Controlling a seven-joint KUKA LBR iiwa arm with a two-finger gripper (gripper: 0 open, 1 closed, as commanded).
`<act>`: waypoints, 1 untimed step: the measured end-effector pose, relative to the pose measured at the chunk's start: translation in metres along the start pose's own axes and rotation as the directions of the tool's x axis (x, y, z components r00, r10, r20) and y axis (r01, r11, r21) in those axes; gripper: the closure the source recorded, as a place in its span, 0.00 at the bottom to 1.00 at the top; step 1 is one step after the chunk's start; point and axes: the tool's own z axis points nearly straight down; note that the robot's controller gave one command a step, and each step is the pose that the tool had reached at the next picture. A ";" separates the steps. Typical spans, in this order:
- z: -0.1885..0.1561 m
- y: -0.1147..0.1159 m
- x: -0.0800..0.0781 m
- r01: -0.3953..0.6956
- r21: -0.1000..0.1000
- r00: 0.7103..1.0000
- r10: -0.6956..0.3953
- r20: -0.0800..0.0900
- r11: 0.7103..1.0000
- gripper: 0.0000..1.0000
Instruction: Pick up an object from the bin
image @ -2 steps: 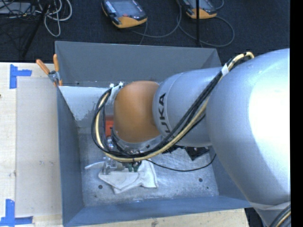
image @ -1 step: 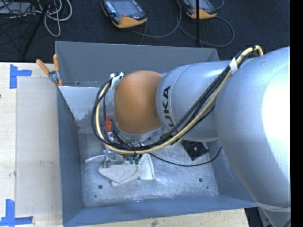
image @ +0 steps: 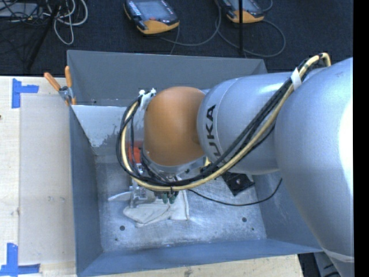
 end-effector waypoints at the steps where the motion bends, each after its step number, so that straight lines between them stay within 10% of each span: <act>1: -0.101 0.005 -0.014 0.004 -0.001 1.000 -0.004 0.004 1.000 1.00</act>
Offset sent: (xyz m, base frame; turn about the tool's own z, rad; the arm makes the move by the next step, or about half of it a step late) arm 0.0000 0.0000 0.0000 0.0000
